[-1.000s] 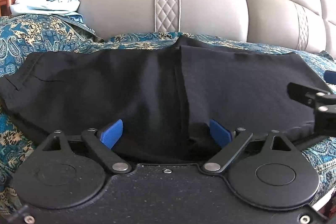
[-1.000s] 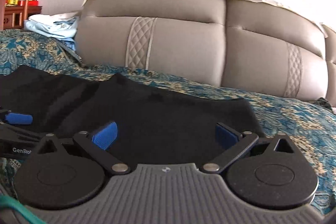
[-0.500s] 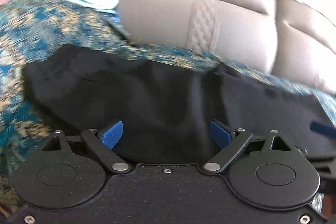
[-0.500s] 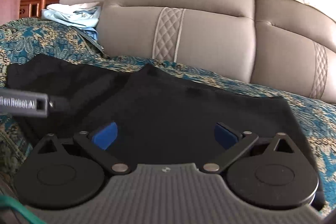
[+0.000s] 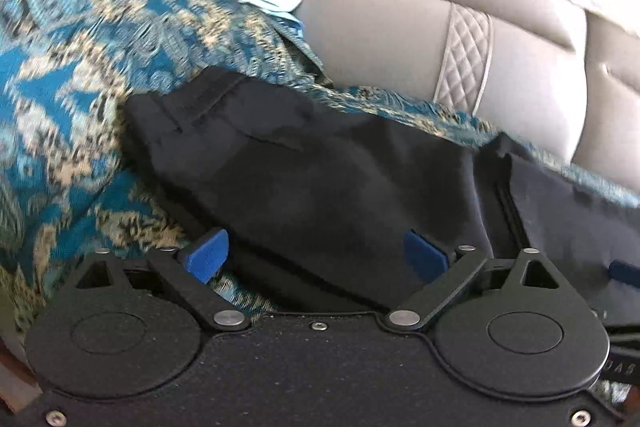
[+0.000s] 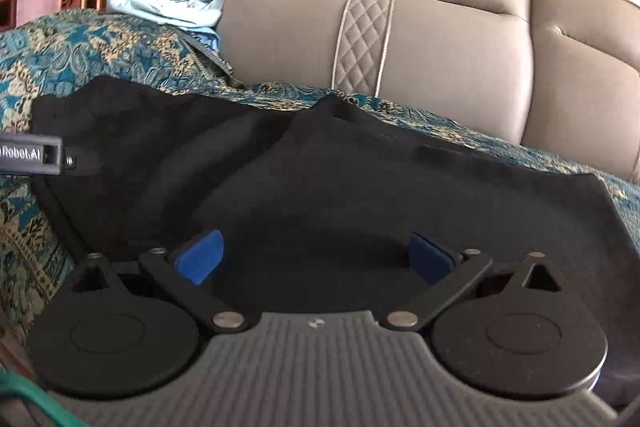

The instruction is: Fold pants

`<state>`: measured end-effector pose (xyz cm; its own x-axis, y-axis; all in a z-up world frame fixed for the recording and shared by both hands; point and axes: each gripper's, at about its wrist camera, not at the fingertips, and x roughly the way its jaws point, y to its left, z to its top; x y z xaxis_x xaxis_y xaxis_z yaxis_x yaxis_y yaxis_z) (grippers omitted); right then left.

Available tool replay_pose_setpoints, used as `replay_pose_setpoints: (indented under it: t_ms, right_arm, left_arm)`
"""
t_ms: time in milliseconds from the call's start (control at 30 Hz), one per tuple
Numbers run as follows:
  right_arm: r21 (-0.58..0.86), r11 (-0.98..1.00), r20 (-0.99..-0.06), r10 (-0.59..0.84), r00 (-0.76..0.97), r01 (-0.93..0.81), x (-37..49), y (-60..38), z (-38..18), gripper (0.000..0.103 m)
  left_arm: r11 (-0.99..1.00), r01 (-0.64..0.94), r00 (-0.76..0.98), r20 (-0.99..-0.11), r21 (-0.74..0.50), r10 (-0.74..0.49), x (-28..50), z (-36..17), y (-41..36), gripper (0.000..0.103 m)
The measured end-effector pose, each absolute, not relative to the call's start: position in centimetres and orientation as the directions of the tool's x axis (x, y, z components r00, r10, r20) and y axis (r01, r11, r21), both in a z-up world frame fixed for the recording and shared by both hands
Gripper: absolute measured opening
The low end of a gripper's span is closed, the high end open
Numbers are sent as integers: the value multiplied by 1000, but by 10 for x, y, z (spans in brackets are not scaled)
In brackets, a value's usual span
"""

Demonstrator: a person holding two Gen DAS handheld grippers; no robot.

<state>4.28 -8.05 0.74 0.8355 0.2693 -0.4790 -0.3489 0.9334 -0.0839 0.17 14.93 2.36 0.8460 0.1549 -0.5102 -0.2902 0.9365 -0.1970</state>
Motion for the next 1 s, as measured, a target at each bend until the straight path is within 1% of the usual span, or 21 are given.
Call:
replay_pose_setpoints:
  t_ms: [67, 133, 267, 400, 533, 733, 800, 900, 1000]
  right_arm:
    - [-81, 933, -479, 273, 834, -352, 43, -81, 7, 103]
    - [-82, 933, -475, 273, 836, -351, 41, -81, 7, 103]
    - [-80, 932, -470, 276, 838, -353, 41, -82, 6, 103]
    - [-80, 932, -466, 279, 840, -354, 41, -83, 5, 103]
    - [-80, 932, -459, 281, 843, -354, 39, -84, 5, 103]
    - [-82, 932, -452, 282, 846, -354, 38, -84, 4, 103]
    - [-82, 932, -450, 281, 847, -353, 38, -83, 4, 103]
    - [-81, 932, -447, 282, 849, -353, 37, -84, 3, 103]
    - [-81, 932, -446, 282, 850, -352, 37, -84, 3, 103]
  left_arm:
    - [922, -298, 856, -496, -249, 143, -2, 20, 154, 102]
    - [905, -325, 853, -499, -275, 154, -4, 17, 160, 102]
    - [894, -379, 827, -521, -240, 210, 1, 13, 172, 102]
    - [868, -430, 808, -535, -247, 248, 8, 12, 190, 103]
    - [859, -437, 789, -572, -266, 224, 25, 18, 209, 103]
    - [790, -469, 795, -578, -394, 184, 48, 20, 248, 103]
    - [771, -479, 794, -581, -419, 178, 57, 20, 260, 103]
    - [767, -485, 789, -588, -419, 178, 70, 19, 270, 103]
    - [784, -496, 771, -605, -374, 200, 79, 18, 268, 103]
